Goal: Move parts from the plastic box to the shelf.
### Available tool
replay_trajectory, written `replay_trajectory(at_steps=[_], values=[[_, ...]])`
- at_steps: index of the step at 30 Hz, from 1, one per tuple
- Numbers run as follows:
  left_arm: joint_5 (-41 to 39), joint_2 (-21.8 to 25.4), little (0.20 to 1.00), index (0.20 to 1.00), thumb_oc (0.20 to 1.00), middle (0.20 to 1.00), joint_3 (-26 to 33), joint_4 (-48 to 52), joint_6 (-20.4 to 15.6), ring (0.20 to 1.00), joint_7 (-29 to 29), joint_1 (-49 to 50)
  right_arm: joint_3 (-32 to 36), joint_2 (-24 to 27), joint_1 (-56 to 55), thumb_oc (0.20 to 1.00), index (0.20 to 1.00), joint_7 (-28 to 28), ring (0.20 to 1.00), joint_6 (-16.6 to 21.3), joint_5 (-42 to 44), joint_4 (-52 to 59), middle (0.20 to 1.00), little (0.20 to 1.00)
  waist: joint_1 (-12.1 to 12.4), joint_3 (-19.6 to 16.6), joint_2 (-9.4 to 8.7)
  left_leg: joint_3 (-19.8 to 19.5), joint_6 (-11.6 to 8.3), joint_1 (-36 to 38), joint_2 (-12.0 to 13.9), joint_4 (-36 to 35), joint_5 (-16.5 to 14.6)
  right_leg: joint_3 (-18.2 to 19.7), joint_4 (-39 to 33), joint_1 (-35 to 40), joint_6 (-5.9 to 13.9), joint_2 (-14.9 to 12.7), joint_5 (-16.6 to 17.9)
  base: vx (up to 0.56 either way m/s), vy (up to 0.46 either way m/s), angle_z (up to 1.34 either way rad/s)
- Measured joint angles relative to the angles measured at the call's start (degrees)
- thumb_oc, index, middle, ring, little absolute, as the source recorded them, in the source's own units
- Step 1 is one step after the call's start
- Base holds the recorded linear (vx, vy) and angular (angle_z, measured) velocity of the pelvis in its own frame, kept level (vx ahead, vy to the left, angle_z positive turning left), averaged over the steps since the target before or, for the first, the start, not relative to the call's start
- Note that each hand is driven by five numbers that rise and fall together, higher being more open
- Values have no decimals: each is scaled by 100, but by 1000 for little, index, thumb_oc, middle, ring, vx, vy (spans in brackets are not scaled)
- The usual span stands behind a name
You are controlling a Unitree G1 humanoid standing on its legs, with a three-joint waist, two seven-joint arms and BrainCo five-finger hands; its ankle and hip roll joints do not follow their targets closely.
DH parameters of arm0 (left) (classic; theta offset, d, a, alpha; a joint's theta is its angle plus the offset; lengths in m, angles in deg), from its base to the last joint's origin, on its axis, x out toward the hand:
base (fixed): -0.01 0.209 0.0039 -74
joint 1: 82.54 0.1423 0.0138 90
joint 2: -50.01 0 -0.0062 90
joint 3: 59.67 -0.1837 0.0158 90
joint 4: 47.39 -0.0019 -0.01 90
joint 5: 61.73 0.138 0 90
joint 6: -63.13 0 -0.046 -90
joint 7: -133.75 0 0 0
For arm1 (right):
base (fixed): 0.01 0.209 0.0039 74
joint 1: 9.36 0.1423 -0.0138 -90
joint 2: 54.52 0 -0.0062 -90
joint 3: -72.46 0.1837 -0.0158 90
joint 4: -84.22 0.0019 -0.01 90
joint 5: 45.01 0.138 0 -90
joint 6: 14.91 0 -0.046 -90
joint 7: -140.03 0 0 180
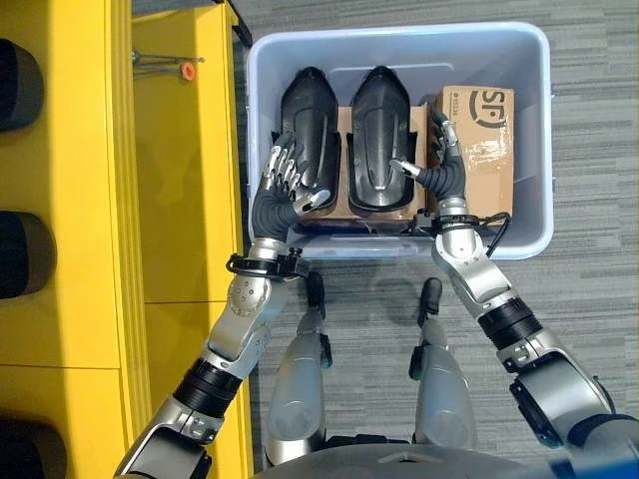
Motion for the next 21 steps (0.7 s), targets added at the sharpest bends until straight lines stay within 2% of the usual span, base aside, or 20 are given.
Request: replay_trajectory(at_steps=[12,21], values=[[15,-4,1000,1000,1000,1000,-7,-1,-75,1000,112,2,-43,-12,9,1000,1000,-13,1000,-1,5,-185,1000,1000,4,3,-3,-7,7,-4,0,0,11,-1,0,-1,-4,1,11,0,0,0],[16,-3,1000,1000,1000,1000,-52,-7,-87,1000,125,-7,-63,-25,181,1000,1000,85,1000,-20,16,-925,1000,1000,40,31,-2,-24,13,-104,-1,6,25,-15,0,-76,-5,1,16,0,0,0]])
